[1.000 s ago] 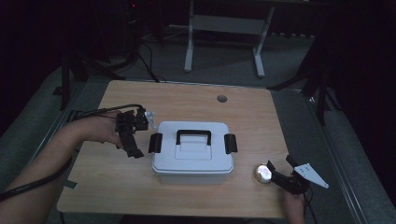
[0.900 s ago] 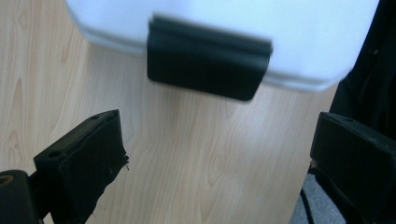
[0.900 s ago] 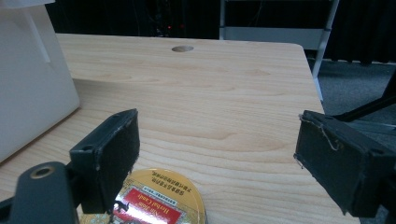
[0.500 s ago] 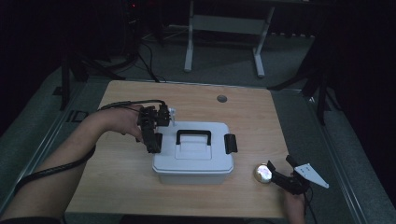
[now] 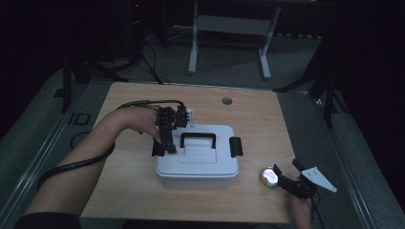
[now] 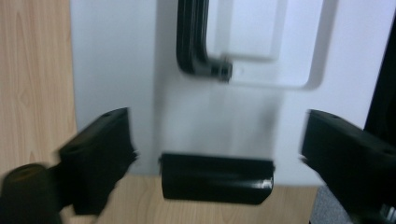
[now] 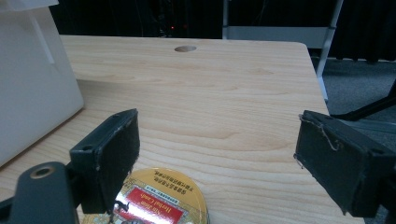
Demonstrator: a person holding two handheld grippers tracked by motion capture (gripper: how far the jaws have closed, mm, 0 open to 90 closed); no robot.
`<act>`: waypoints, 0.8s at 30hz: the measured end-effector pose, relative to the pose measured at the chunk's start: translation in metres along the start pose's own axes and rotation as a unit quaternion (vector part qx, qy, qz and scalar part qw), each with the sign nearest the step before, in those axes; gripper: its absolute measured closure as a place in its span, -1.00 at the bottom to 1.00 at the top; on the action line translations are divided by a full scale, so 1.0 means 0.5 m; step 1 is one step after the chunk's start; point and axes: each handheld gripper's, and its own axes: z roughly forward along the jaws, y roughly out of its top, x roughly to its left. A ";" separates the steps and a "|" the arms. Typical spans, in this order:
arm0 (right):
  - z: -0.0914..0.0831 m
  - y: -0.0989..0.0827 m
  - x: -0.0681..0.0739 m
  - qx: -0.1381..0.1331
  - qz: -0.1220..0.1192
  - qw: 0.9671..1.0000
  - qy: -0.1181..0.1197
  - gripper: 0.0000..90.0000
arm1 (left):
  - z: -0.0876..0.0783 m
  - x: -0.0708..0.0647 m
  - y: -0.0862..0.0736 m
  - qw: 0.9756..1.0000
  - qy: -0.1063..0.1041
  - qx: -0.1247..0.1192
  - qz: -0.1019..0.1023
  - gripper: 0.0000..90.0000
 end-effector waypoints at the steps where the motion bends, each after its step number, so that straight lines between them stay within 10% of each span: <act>1: 0.000 0.000 0.000 0.000 0.000 1.000 0.000 -0.70 | 0.002 0.001 0.006 1.000 0.002 0.004 0.005 -0.69; 7: 0.000 0.000 -0.001 -0.001 0.002 1.000 0.004 -0.70 | 0.012 0.007 0.030 1.000 0.006 0.012 0.013 -0.55; 13: -0.002 0.000 -0.003 -0.002 0.006 1.000 0.007 -0.70 | 0.025 0.008 0.049 0.999 -0.003 0.029 0.024 0.17; 24: -0.001 -0.001 -0.002 -0.001 0.004 1.000 0.010 -0.70 | 0.026 0.000 0.069 0.998 -0.026 0.053 0.027 0.82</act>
